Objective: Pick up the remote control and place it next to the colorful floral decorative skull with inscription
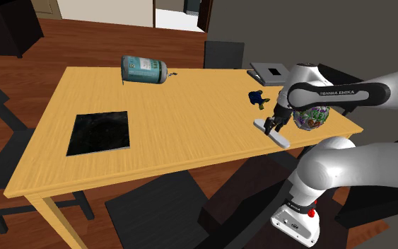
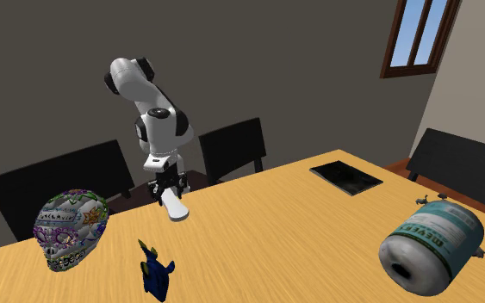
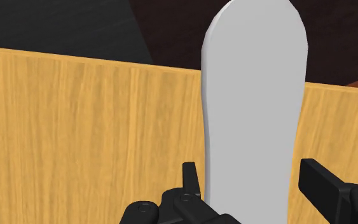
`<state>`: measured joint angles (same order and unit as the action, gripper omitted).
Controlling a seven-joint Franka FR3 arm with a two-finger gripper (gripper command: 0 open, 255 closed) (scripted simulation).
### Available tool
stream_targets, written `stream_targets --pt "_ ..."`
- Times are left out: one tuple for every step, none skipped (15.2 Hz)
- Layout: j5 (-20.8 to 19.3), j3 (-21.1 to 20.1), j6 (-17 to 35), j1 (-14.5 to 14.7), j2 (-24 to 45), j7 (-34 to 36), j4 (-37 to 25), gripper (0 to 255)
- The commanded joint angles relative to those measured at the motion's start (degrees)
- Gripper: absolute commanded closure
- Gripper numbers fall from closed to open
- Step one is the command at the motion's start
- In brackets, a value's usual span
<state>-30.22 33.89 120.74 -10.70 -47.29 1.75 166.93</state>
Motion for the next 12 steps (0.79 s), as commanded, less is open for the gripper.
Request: stream_targets --pt "-1.26 1.56 1.72 -2.39 -0.18 0.47 0.60 255" --pt "-1.49 1.82 1.61 -2.15 -0.30 0.65 0.57 255" --pt "-1.75 2.10 1.48 -1.87 -0.43 0.86 0.55 255" --pt "-1.97 2.33 1.38 -1.65 -0.54 1.02 0.52 255" --pt "-2.15 2.53 1.29 -1.46 -0.64 1.16 0.51 255" --pt "-2.31 2.71 1.20 -1.29 -0.72 1.29 0.49 255" --pt "-2.45 2.86 1.14 -1.15 -0.80 1.40 0.47 255" --pt "-2.58 3.00 1.07 -1.01 -0.87 1.50 0.46 255" --pt "-2.69 3.12 1.01 -0.90 -0.92 1.59 0.45 255" --pt "-2.69 3.15 1.12 -0.84 -0.81 1.62 0.45 0" --pt "-2.48 2.93 1.18 -0.57 -0.72 1.92 0.44 0" --pt "-2.48 3.01 1.38 -0.46 -0.47 1.96 0.37 0"
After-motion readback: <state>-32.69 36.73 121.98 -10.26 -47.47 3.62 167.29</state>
